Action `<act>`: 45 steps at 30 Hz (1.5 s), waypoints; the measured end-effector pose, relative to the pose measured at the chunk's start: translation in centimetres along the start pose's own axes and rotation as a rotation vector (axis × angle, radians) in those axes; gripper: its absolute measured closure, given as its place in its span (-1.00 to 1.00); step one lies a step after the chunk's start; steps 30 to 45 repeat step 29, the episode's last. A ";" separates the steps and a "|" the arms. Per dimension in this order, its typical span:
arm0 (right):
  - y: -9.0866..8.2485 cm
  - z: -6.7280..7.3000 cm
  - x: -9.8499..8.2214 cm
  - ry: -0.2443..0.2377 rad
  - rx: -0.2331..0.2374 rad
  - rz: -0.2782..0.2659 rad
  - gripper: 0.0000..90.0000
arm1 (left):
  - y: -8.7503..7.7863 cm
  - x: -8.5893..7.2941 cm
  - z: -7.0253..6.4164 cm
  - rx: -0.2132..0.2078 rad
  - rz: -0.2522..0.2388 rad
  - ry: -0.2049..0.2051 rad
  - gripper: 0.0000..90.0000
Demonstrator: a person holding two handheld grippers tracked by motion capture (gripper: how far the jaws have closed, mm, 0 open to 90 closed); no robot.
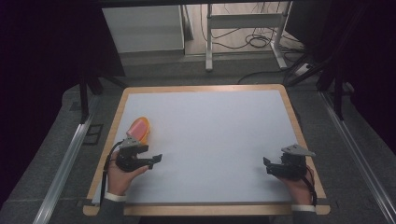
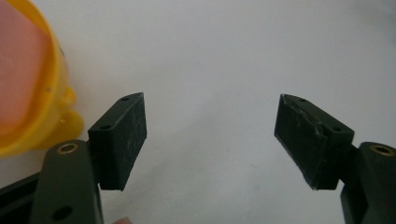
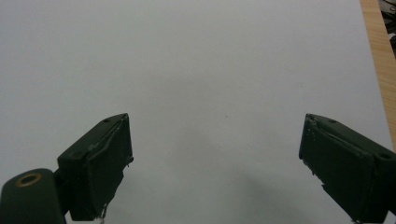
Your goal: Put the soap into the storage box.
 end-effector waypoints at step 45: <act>0.6 1.2 0.2 -0.055 0.019 0.002 -0.80 | 0.9 -2.0 0.0 -0.041 0.040 -0.010 -0.45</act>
Point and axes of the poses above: each handheld gripper's, and its own axes: y roughly forward along the jaws, x roughly out of its top, z roughly to its left, the point moved 5 cm from there along y, roughly forward along the jaws, and after that the axes turned 13 degrees about -z, right-handed, at the moved point
